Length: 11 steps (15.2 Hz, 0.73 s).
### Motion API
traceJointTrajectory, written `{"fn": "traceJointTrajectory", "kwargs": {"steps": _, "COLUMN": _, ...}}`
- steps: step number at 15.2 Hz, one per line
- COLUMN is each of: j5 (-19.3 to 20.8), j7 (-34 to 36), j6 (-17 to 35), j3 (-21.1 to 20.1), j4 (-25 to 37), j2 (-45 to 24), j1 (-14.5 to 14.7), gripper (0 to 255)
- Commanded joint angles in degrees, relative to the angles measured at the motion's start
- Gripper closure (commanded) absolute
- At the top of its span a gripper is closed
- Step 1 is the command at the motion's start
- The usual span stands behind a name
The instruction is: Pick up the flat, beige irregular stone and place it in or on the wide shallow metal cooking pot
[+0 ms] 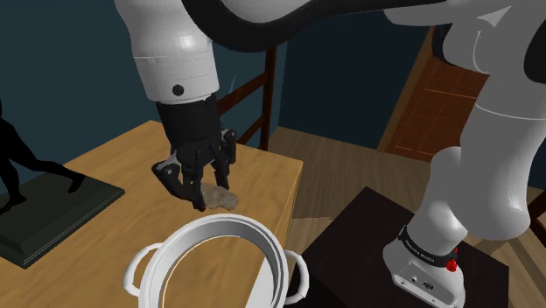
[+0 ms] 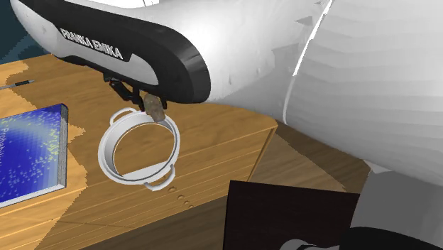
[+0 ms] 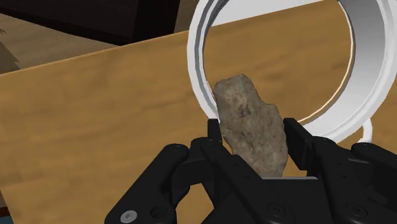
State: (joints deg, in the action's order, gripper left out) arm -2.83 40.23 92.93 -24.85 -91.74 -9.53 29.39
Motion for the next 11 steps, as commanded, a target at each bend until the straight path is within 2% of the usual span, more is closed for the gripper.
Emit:
{"fn": "traceJointTrajectory", "kwargs": {"steps": 1, "j5": -0.46, "j7": 2.41, "j6": 0.64, "j3": -1.05, "j4": -1.09, "j2": 0.74, "j1": 1.34, "gripper": 255}}
{"fn": "traceJointTrajectory", "kwargs": {"steps": 5, "j5": -0.84, "j7": 8.05, "j6": 1.54, "j3": -3.47, "j4": -1.45, "j2": 0.79, "j1": 4.66, "gripper": 255}}
{"fn": "traceJointTrajectory", "kwargs": {"steps": 11, "j5": -0.8, "j7": 7.62, "j6": 6.09, "j3": -3.4, "j4": -5.91, "j2": 0.65, "j1": 4.58, "gripper": 255}}
